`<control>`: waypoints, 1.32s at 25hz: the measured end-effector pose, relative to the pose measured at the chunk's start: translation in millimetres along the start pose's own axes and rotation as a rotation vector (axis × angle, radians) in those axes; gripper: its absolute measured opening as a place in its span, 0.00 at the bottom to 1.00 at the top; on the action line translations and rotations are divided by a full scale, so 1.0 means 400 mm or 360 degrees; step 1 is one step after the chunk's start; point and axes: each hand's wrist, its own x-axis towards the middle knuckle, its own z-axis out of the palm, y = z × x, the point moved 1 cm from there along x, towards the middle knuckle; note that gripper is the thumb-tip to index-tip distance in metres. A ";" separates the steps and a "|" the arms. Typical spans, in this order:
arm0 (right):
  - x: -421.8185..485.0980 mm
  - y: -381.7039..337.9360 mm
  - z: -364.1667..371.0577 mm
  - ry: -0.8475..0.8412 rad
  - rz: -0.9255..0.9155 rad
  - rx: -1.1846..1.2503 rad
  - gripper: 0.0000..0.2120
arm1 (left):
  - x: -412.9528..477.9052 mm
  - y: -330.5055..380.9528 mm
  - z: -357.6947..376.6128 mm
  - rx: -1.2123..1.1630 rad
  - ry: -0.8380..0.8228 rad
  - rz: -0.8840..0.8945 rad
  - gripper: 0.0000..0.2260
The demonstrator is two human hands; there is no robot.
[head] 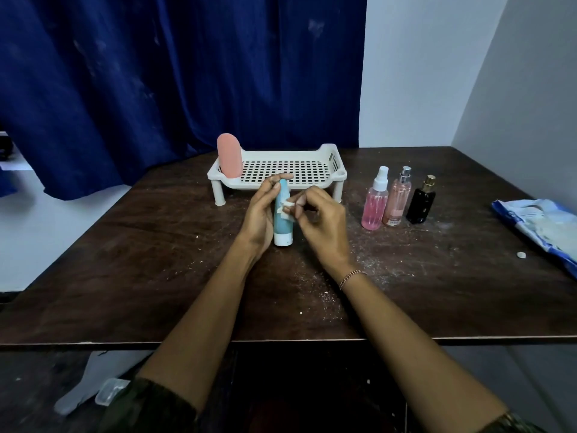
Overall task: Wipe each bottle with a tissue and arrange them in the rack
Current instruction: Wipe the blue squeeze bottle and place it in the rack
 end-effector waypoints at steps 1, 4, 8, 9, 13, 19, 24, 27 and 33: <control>-0.002 -0.003 0.000 -0.0017 -0.0052 -0.0051 0.09 | -0.003 0.001 0.002 0.0014 -0.0006 0.0004 0.11; -0.007 -0.013 -0.003 -0.0097 -0.0251 -0.0190 0.09 | -0.006 0.006 0.004 0.0063 0.0009 0.0019 0.11; 0.005 -0.002 -0.010 0.0048 -0.0223 -0.0257 0.06 | -0.006 0.009 0.010 0.0076 -0.0078 -0.0007 0.11; 0.003 -0.003 -0.010 0.0055 -0.0234 -0.0261 0.06 | -0.007 0.009 0.012 0.0095 -0.0093 -0.0007 0.12; -0.007 -0.019 0.001 -0.0115 -0.0408 -0.0267 0.08 | -0.009 0.005 0.017 0.0253 -0.0059 0.0001 0.14; 0.005 -0.018 -0.004 0.0034 -0.0321 -0.0276 0.06 | -0.010 0.003 0.027 0.0294 0.0011 -0.0114 0.24; 0.006 -0.018 -0.007 0.0163 -0.0238 -0.0183 0.10 | -0.008 -0.005 0.026 0.0505 0.0158 -0.0092 0.27; 0.003 -0.030 -0.006 0.0061 -0.0374 -0.0261 0.10 | -0.016 0.000 0.032 0.0543 0.0111 -0.0047 0.29; 0.022 -0.017 -0.036 0.0349 -0.0085 -0.0221 0.09 | -0.006 -0.018 0.023 0.0758 0.0216 -0.0155 0.34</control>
